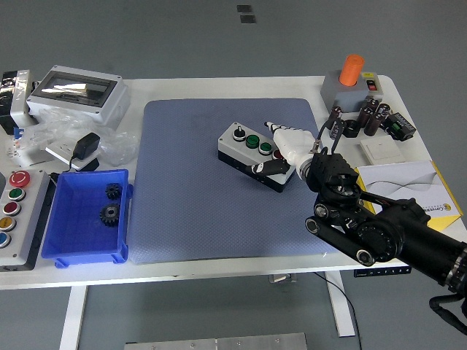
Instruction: Pick up the button,place it on the desk,press the button,press the button
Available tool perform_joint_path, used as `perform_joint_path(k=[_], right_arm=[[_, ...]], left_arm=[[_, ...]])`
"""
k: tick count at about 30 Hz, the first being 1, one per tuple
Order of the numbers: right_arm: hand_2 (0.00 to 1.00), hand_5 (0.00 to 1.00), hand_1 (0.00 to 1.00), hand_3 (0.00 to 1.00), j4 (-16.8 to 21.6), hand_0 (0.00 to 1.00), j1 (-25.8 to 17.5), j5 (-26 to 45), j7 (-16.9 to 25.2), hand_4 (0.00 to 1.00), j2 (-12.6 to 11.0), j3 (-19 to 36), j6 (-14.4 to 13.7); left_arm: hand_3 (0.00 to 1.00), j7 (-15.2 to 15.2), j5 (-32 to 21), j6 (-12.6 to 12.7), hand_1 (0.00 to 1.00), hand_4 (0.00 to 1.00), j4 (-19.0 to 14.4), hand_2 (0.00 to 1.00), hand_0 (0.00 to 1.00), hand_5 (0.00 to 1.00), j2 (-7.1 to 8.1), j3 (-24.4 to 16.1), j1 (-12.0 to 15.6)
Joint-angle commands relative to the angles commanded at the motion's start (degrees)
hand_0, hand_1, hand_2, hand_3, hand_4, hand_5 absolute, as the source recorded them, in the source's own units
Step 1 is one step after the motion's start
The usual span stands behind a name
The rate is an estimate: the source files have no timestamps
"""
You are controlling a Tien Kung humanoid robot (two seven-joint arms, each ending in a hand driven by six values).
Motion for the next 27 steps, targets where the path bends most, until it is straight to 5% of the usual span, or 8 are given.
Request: perform_joint_path(k=[7,13,14,19,20,25,26,27], right_arm=[[0.713,0.408,0.646,0.961,-0.24,0.357,-0.06,0.04,-0.2,0.934,0.18,-0.84,-0.66],[0.636,0.304,0.564,0.887,-0.53,0.248,-0.19,-0.04,-0.19,0.86,0.35,-1.81,-1.74],[0.529,0.144,0.48,0.756,-0.52,0.194,-0.21,-0.14,-0.17,0.72,0.36,-1.92,-2.01],[0.529,0.144,0.48,0.756,0.02,0.194,-0.2,-0.27,0.57,0.72,0.27,-2.0,-3.87],[0.447,0.057,0.427,0.574,0.23,0.17,-0.2,-0.25,0.81,0.476,0.2,-1.93,-4.19],[0.447,0.057,0.427,0.574,2.12,0.17,-0.15,0.64,3.48,0.476,-0.66,-1.56,-5.83],[0.4,0.01,0.416,0.454,2.79,0.168,-0.11,0.89,4.32,0.521,-0.96,-1.48,-6.26],[0.4,0.01,0.416,0.454,3.61,0.168,-0.05,1.14,5.27,0.521,-1.32,-1.39,-6.77]], left_arm=[[0.697,-0.03,-0.14,0.02,0.735,0.592,0.0,0.623,0.73,0.15,-0.01,0.13,0.04],[0.697,-0.03,-0.23,0.07,0.735,0.594,0.0,0.623,0.73,0.15,0.02,0.22,0.1],[0.699,-0.05,-0.25,0.07,0.734,0.597,0.0,0.624,0.73,0.15,0.02,0.23,0.12],[0.699,-0.12,-0.22,0.11,0.734,0.597,0.0,0.624,0.73,0.15,0.03,0.17,0.13],[0.702,-0.13,-0.17,0.12,0.735,0.602,0.0,0.626,0.73,0.152,0.04,0.13,0.12],[0.702,-0.21,-0.16,0.19,0.735,0.602,0.0,0.626,0.73,0.152,0.02,0.09,0.1],[0.705,-0.23,-0.18,0.2,0.735,0.608,0.0,0.63,0.73,0.157,0.0,0.09,0.11],[0.705,-0.25,-0.19,0.21,0.735,0.608,0.0,0.63,0.73,0.157,-0.01,0.08,0.11]])
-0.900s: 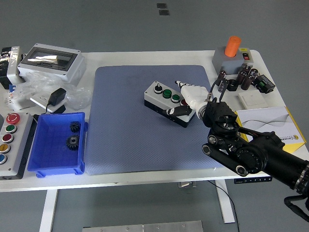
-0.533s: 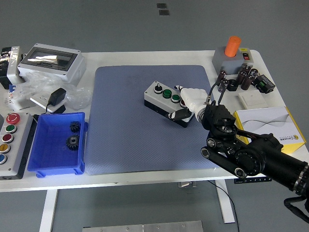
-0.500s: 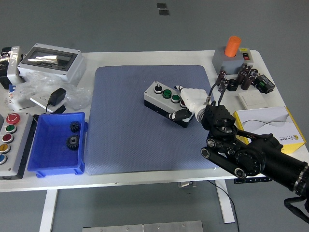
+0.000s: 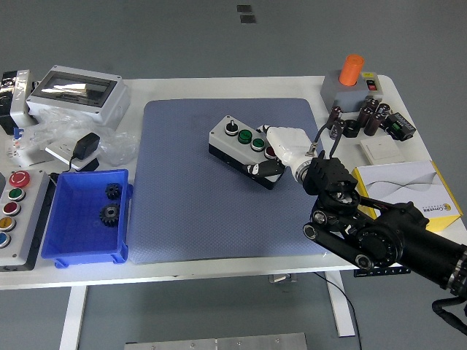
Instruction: Pick up the button,place it on the desk,press the button,press the button
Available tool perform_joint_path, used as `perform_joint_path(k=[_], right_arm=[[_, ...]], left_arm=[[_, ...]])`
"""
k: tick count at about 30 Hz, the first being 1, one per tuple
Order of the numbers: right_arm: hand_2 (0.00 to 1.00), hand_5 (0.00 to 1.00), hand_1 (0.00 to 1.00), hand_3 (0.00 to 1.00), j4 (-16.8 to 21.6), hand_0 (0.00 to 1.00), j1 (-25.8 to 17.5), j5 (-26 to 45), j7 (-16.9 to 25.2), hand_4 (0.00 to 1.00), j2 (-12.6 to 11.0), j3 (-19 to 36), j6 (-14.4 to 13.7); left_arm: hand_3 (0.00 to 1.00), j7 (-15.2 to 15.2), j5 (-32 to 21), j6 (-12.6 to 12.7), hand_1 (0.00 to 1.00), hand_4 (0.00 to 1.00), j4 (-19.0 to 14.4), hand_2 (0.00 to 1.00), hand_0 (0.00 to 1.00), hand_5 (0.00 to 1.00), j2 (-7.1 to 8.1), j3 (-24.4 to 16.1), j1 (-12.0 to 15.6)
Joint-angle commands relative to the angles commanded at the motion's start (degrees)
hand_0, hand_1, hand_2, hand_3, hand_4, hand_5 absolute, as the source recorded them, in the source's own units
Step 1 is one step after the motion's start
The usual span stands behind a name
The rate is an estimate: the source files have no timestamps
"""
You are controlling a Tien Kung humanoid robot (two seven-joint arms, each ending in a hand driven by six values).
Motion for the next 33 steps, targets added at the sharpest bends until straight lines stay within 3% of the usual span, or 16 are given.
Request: perform_joint_path(k=[4,5,11,16,22,33], right_arm=[[0.4,0.01,0.416,0.454,3.04,0.168,0.38,0.73,4.27,0.521,-1.58,0.17,-1.01],[0.39,0.002,0.416,0.424,3.59,0.18,0.5,0.86,5.43,0.457,-1.94,0.14,-0.86],[0.365,0.002,0.411,0.403,6.76,0.188,1.29,-1.77,14.3,0.429,-4.75,-0.82,4.0],[0.365,0.002,0.411,0.403,7.22,0.188,1.21,-5.43,19.74,0.429,-5.51,-1.52,6.41],[0.365,0.002,0.424,0.411,5.5,0.213,0.91,-8.35,22.18,0.425,-5.23,-1.72,7.38],[0.38,0.002,0.47,0.414,2.56,0.273,0.31,-9.51,22.7,0.44,-4.75,-1.63,8.15]], left_arm=[[0.705,-0.08,-0.09,0.06,0.735,0.608,0.0,0.63,0.73,0.157,-0.04,0.0,-0.02],[0.705,-0.09,-0.08,0.07,0.735,0.613,0.0,0.632,0.73,0.17,-0.04,-0.02,-0.03],[0.706,-0.15,-0.2,0.19,0.735,0.613,0.0,0.633,0.73,0.166,-0.05,-0.04,-0.07],[0.706,-0.17,-0.28,0.2,0.735,0.613,0.0,0.633,0.73,0.166,-0.11,-0.03,-0.09],[0.71,-0.18,-0.35,0.21,0.735,0.619,0.0,0.634,0.73,0.171,-0.18,0.07,-0.15],[0.715,-0.11,-0.34,0.19,0.735,0.644,0.0,0.641,0.73,0.216,-0.23,0.11,-0.24]])
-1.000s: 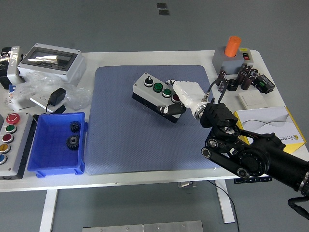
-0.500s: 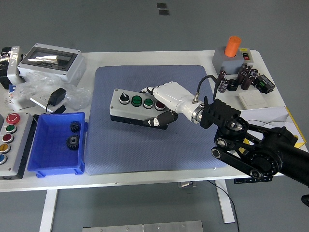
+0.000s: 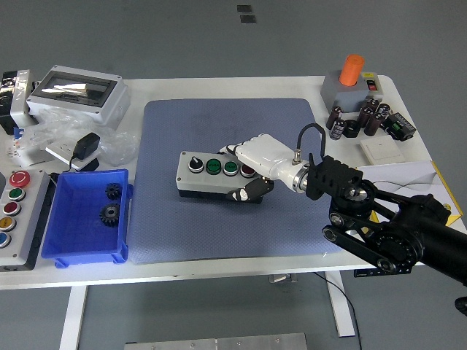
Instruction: Pick up the button,place it on the desk,press the button,press the button
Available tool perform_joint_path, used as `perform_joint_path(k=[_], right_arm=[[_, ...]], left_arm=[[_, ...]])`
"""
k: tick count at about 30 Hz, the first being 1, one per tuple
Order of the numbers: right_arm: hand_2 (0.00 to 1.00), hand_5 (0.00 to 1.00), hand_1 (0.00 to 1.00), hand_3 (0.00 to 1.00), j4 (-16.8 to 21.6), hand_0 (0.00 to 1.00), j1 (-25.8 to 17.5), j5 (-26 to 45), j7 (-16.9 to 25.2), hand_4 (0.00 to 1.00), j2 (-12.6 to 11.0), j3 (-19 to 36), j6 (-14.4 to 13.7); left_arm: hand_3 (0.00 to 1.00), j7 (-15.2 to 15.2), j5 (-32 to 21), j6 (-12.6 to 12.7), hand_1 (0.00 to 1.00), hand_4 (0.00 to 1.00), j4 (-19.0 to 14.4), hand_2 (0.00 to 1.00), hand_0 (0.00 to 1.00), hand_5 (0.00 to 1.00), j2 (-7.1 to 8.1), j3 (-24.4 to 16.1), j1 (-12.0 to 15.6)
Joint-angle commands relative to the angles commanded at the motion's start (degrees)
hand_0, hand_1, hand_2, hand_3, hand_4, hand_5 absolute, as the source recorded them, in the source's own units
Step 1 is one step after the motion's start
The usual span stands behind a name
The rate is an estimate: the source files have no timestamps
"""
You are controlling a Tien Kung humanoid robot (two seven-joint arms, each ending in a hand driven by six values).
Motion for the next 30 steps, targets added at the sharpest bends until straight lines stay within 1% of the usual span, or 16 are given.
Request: perform_joint_path(k=[1,2,7,8,13,14,19,20,25,26,30], right_arm=[[0.38,0.002,0.47,0.414,-0.08,0.273,-0.01,-0.02,0.02,0.44,0.02,0.06,0.16],[0.497,0.002,0.567,0.424,-0.14,0.382,-0.03,-0.05,0.03,0.468,0.04,0.12,0.3],[0.497,0.002,0.567,0.424,0.08,0.382,-0.13,-0.64,-0.28,0.468,0.22,0.6,1.98],[0.594,0.002,0.631,0.469,0.13,0.479,-0.15,-0.78,-0.4,0.442,0.26,0.63,2.25],[0.594,0.002,0.631,0.469,0.24,0.479,-0.2,-1.33,-1.05,0.442,0.46,0.68,3.33],[0.796,0.04,0.773,0.753,0.22,0.749,-0.22,-1.35,-1.12,0.549,0.48,0.69,3.47],[0.796,0.04,0.773,0.753,-0.05,0.749,-0.31,-1.42,-1.33,0.549,0.5,0.63,3.76],[0.879,0.106,0.814,0.903,-0.07,0.797,-0.33,-1.39,-1.32,0.679,0.49,0.62,3.77],[0.879,0.106,0.814,0.903,-0.1,0.797,-0.37,-1.18,-1.39,0.679,0.52,0.6,3.77],[0.91,0.162,0.834,0.965,-0.11,0.822,-0.39,-1.14,-1.43,0.753,0.52,0.57,3.78],[0.91,0.162,0.834,0.965,-0.11,0.822,-0.47,-0.78,-1.59,0.753,0.54,0.32,3.83]], left_arm=[[0.715,0.02,0.02,0.0,0.735,0.644,0.0,0.641,0.73,0.216,0.0,0.0,0.0],[0.717,0.03,0.04,-0.01,0.735,0.647,0.0,0.642,0.73,0.221,0.0,-0.01,-0.01],[0.717,0.05,0.09,-0.01,0.735,0.647,0.0,0.642,0.73,0.221,0.0,-0.01,-0.02],[0.718,0.05,0.09,-0.01,0.735,0.648,0.0,0.642,0.729,0.225,0.0,-0.01,-0.02],[0.718,0.03,0.07,-0.01,0.735,0.648,0.0,0.642,0.729,0.225,0.03,0.03,-0.01],[0.719,0.03,0.05,-0.01,0.735,0.649,0.0,0.642,0.729,0.227,0.04,0.04,0.0],[0.719,0.06,0.01,-0.06,0.735,0.649,0.0,0.642,0.729,0.227,0.03,0.11,0.04],[0.72,0.05,-0.01,-0.06,0.735,0.65,0.0,0.641,0.729,0.229,0.03,0.11,0.05],[0.72,0.06,-0.04,-0.07,0.735,0.65,0.0,0.641,0.729,0.229,0.03,0.15,0.12],[0.719,0.07,-0.04,-0.07,0.735,0.649,0.0,0.641,0.73,0.229,0.02,0.15,0.14],[0.719,0.09,-0.06,-0.07,0.735,0.649,0.0,0.641,0.73,0.229,0.0,0.15,0.23]])
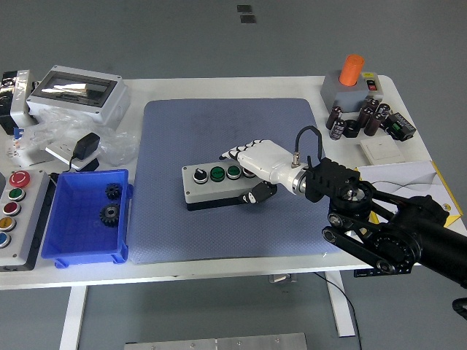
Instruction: Pick up the button,place it on the desk,press the button,press the button
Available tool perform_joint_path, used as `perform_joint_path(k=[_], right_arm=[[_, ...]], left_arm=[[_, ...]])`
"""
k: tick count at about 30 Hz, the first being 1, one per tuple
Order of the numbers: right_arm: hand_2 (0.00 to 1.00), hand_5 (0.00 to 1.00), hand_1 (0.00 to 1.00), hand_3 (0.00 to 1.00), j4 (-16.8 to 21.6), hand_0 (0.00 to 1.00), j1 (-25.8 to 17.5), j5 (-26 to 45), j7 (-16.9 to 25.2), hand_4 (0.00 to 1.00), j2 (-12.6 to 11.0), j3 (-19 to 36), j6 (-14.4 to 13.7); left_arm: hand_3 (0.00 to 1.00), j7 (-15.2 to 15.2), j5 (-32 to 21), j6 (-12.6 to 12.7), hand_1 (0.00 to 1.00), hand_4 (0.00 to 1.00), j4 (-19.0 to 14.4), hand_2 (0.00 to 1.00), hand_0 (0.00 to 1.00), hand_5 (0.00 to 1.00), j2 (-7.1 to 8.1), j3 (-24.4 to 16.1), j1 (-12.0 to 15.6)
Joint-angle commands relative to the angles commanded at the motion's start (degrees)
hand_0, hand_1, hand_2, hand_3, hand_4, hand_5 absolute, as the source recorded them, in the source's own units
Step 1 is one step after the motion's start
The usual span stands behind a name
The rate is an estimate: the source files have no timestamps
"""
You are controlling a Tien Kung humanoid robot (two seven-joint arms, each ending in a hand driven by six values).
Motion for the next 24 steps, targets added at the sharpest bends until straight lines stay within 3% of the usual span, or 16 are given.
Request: perform_joint_path(k=[12,24], right_arm=[[0.914,0.209,0.838,0.978,1.11,0.823,-0.17,1.02,-0.65,0.794,-0.39,0.01,0.03],[0.905,0.216,0.823,0.977,5.37,0.772,-1.7,4.65,-1.89,0.805,-3.9,0.29,0.94]], left_arm=[[0.717,-0.09,-0.1,0.02,0.735,0.647,0.0,0.638,0.729,0.225,-0.04,0.07,0.19],[0.716,-0.19,-0.06,0.03,0.735,0.646,0.0,0.637,0.729,0.218,-0.04,0.06,0.22]])
